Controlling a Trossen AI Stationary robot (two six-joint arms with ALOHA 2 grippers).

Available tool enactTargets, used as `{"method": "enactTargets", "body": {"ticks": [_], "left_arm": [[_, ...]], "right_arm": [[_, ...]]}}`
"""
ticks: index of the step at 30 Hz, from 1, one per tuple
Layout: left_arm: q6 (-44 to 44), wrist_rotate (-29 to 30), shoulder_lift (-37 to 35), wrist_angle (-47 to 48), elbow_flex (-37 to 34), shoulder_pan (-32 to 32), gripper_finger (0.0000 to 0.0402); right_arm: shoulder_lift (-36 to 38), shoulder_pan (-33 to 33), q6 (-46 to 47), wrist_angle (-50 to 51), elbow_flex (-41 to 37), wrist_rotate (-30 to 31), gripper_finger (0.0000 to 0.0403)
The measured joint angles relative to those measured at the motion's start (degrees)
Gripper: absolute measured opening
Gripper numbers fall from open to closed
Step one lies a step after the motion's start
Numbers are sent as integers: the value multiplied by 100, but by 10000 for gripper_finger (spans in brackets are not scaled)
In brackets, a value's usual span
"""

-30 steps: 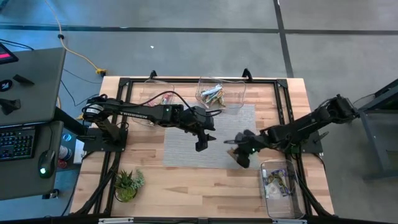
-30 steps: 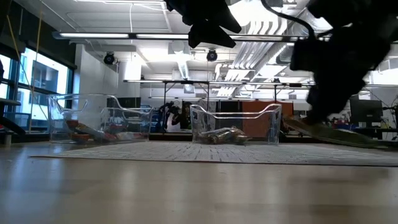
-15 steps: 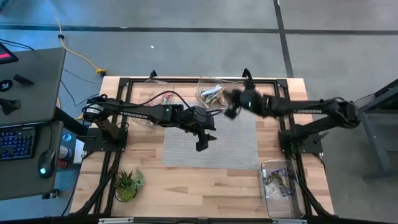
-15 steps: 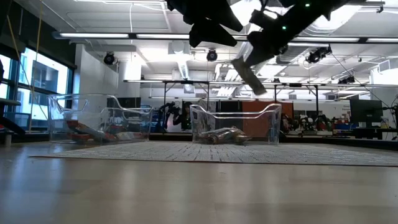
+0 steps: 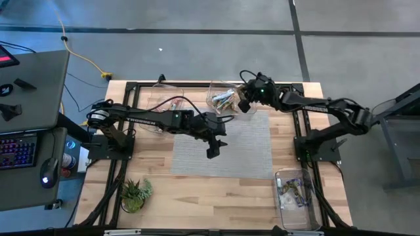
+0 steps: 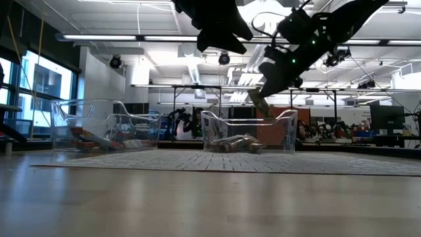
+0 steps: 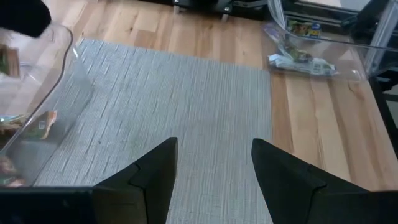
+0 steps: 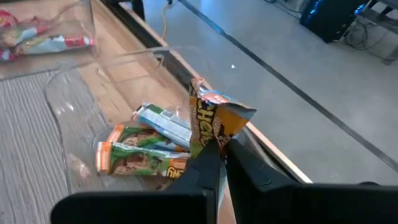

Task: Pick and place Granola Bars by type
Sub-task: Put the yellow granola bar into the top right transparent bin

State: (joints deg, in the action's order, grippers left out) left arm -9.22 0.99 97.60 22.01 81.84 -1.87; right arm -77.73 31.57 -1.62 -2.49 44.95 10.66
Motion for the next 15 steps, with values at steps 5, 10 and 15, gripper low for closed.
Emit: {"method": "enactTargets", "body": {"ticks": [5, 10, 15], "left_arm": [[-2, 7, 0, 63, 0, 0, 202], [-5, -37, 0, 173, 0, 0, 202], [-156, -42, 0, 263, 0, 0, 202]], "right_arm": [[-219, -20, -128, -42, -26, -19, 10], [-304, -20, -461, -16, -29, -48, 14], [-304, -22, -633, -41, -29, 131, 49]]}}
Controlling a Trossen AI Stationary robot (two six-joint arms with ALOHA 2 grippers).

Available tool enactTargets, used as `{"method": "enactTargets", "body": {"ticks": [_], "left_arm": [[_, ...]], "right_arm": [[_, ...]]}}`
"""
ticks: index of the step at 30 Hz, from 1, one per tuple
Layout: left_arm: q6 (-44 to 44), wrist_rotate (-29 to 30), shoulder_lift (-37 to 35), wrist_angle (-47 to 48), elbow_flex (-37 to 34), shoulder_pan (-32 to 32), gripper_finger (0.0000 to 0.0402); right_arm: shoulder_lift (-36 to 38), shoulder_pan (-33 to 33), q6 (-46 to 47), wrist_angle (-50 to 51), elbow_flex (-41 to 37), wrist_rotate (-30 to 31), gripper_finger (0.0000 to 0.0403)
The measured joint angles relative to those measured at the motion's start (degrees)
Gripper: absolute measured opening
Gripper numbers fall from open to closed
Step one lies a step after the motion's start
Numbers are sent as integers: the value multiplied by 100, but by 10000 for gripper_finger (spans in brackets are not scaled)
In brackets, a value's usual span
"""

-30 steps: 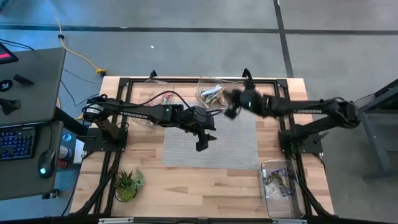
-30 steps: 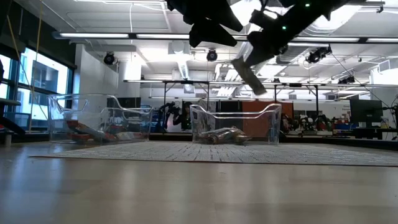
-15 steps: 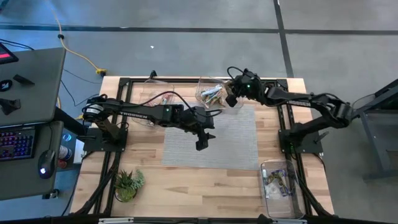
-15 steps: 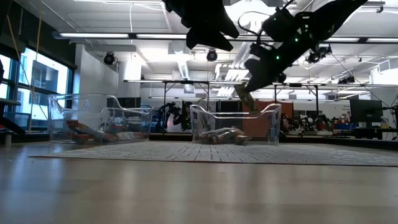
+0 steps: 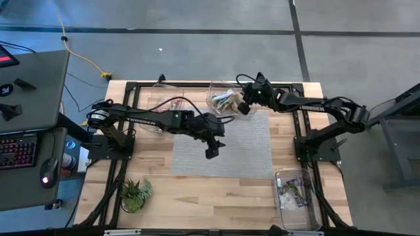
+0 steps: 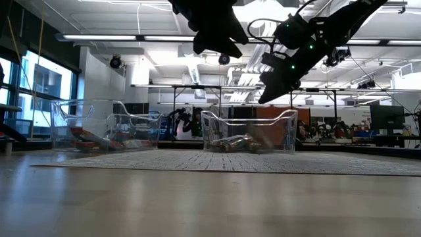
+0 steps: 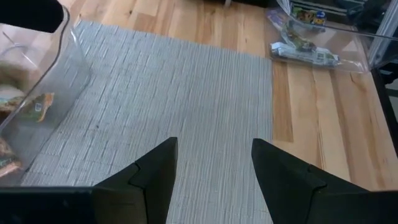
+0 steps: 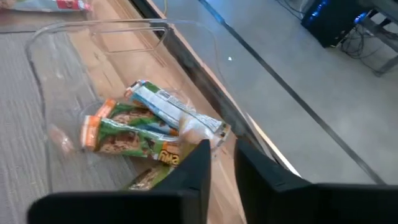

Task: Pick and place Granola Bars by type
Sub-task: Put the yellow granola bar into the top right transparent bin, then return to Home Position

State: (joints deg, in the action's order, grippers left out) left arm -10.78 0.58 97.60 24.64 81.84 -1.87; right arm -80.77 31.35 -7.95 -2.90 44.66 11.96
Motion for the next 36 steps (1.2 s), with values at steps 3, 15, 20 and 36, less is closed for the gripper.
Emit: {"method": "enactTargets", "body": {"ticks": [3, 15, 20, 36], "left_arm": [[-3, -1, 0, 17, 0, 0, 202], [-455, 194, -1233, 1798, 0, 466, 202], [-449, 993, -2428, 2893, -42, 511, 202], [-669, 1134, -7306, 329, -4683, 448, 202]], "right_arm": [[0, 0, 23, 1, 0, 80, 77], [1548, -568, 437, 1032, 283, -1002, 126], [3089, -924, 304, 2515, 325, -1200, 126], [7210, -1191, 651, 1545, -2127, -1933, 126]]}}
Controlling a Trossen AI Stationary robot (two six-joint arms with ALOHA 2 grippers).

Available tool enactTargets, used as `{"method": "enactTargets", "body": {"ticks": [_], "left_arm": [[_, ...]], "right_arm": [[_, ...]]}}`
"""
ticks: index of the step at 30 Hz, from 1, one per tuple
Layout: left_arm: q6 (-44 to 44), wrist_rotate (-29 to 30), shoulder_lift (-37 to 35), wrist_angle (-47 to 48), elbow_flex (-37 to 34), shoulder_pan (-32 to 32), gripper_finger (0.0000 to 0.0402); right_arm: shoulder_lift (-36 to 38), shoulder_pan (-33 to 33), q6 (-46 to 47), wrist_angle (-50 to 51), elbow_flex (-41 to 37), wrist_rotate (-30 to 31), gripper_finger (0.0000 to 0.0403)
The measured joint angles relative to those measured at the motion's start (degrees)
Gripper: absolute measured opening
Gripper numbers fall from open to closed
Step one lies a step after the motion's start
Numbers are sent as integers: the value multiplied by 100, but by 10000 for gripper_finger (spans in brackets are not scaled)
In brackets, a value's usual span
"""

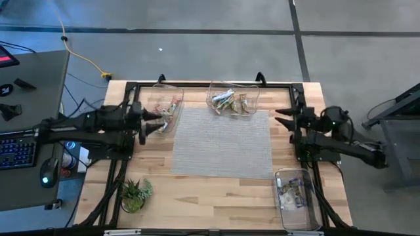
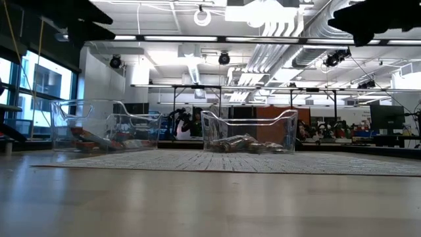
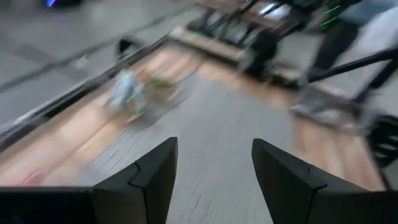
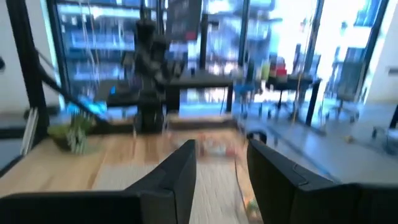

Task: Pick and place Granola Bars by type
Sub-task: Return to Home Position

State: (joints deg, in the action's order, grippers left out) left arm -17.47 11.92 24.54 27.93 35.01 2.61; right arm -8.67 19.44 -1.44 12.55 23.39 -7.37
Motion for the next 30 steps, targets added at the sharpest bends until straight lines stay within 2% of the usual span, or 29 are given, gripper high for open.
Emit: {"method": "enactTargets", "body": {"ticks": [2, 4, 9, 11, 14, 19, 24, 30], "left_arm": [[283, -253, -519, -618, -597, 0, 202], [411, -309, -1002, -823, -1023, 0, 202], [326, 322, -2194, -815, -1684, 0, 202], [275, 526, -2463, -825, -1887, 2, 202], [256, 504, -2351, -834, -2005, 0, 202], [275, 365, -2124, -1366, -2443, 0, 202], [300, 233, -2113, -1936, -3013, 0, 202], [222, 173, -1930, -2176, -3109, 0, 202]], "right_arm": [[260, 0, 3, -451, -357, -1, 126], [449, 0, 10, -804, -657, -38, 126], [703, 0, 260, -1186, -1279, -420, 126], [722, 0, 289, -1423, -1520, -547, 126], [716, 0, 290, -1745, -1853, -613, 126], [717, 0, 304, -2280, -2274, -606, 126], [684, 0, 292, -2089, -2279, -535, 126], [689, 0, 276, -2096, -2279, -519, 126]]}}
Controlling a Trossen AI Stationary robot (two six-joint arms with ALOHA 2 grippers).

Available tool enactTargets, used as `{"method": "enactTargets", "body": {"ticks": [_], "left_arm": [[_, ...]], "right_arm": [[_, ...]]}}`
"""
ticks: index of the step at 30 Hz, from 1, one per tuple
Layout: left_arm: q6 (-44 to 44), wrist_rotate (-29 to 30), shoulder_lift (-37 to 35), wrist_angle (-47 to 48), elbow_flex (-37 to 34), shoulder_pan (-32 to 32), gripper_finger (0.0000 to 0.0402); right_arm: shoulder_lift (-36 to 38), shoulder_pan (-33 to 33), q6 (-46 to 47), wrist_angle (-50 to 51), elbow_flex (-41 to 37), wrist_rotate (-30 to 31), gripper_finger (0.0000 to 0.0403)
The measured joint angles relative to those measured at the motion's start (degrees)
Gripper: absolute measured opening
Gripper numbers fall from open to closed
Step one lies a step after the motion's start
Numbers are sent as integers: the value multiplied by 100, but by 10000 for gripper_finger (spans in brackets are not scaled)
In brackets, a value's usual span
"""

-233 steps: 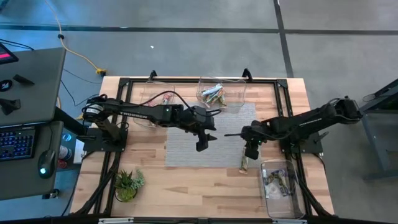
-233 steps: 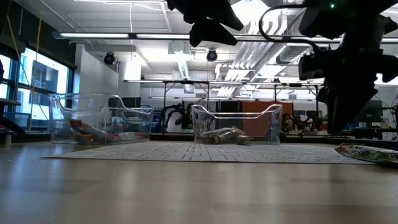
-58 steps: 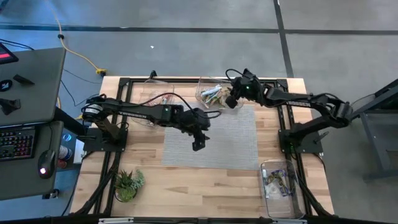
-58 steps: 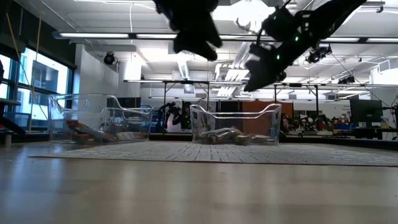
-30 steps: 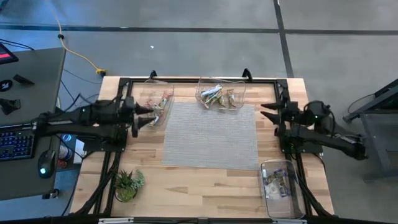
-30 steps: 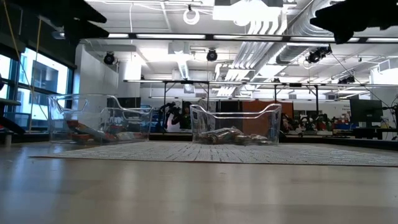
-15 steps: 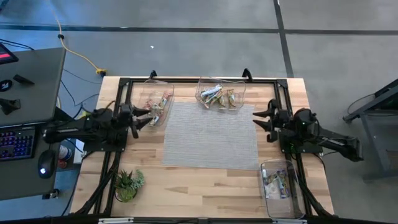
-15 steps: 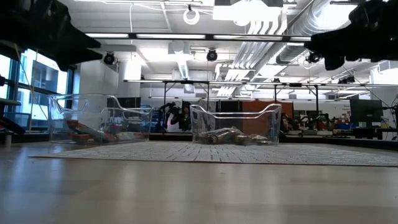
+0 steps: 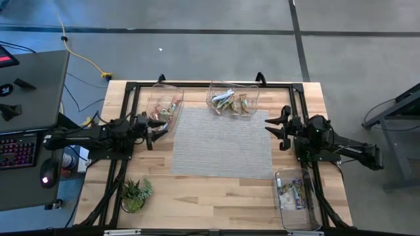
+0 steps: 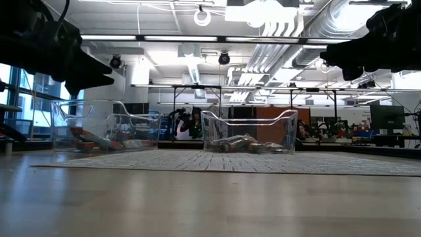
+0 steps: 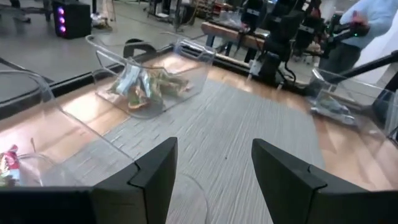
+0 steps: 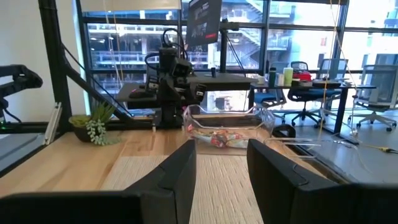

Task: Pick and place Granola Bars by type
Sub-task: Return to Home Position

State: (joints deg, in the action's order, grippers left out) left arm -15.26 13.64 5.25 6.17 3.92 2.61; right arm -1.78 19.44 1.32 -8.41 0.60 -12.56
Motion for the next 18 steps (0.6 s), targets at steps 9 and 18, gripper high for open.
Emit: {"method": "enactTargets", "body": {"ticks": [9, 18], "left_arm": [[-1, -5, -14, 45, 4, 0, 202], [-1, -8, -10, 64, 7, 0, 202]], "right_arm": [[0, 0, 14, 0, 0, 0, 126], [-2, 0, 16, 0, 0, 0, 126]]}}
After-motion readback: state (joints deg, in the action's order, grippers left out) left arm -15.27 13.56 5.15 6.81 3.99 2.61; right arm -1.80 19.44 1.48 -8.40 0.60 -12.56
